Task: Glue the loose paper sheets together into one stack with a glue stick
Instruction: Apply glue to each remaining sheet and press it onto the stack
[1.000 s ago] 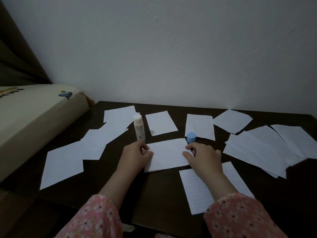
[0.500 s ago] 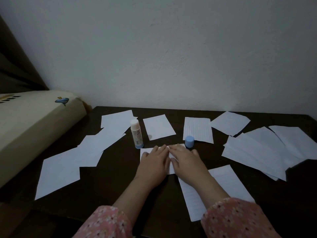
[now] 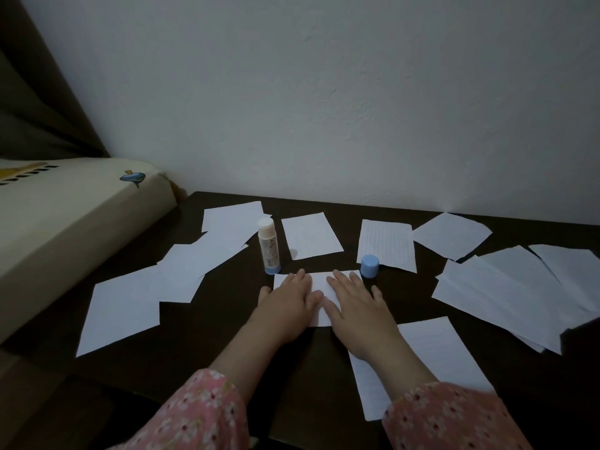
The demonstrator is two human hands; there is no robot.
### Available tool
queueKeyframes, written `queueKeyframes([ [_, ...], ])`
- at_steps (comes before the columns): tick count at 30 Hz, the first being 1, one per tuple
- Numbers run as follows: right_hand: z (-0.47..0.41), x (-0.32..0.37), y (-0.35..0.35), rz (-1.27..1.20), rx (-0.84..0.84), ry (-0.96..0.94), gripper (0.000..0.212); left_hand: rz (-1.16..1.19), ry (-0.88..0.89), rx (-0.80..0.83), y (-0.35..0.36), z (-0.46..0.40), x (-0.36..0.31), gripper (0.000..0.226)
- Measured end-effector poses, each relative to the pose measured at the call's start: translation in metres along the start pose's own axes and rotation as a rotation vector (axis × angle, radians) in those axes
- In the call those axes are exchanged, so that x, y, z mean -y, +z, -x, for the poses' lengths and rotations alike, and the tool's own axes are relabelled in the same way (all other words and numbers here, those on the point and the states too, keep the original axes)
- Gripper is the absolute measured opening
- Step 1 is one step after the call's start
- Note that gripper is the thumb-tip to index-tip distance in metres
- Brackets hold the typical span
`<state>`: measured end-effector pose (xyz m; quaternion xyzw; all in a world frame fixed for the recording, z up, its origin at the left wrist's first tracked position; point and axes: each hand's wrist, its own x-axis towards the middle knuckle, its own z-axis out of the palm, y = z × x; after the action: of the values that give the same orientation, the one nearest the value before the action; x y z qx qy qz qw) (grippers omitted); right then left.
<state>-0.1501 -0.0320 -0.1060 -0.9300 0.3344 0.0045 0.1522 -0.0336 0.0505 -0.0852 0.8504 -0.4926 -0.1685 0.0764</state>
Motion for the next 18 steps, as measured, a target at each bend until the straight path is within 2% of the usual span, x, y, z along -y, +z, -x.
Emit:
queueKeyframes([
  [6, -0.001, 0.004, 0.005, 0.028, -0.018, 0.051, 0.057, -0.064, -0.132, -0.019, -0.002, 0.006, 0.008, 0.060],
  [14, 0.001, 0.005, 0.000, -0.001, 0.001, 0.094, 0.063, -0.079, -0.131, -0.056, 0.000, 0.008, 0.008, 0.061],
  [18, 0.004, 0.011, -0.007, 0.034, 0.011, 0.123, 0.064, -0.069, -0.136, -0.146, 0.009, 0.007, 0.005, 0.056],
])
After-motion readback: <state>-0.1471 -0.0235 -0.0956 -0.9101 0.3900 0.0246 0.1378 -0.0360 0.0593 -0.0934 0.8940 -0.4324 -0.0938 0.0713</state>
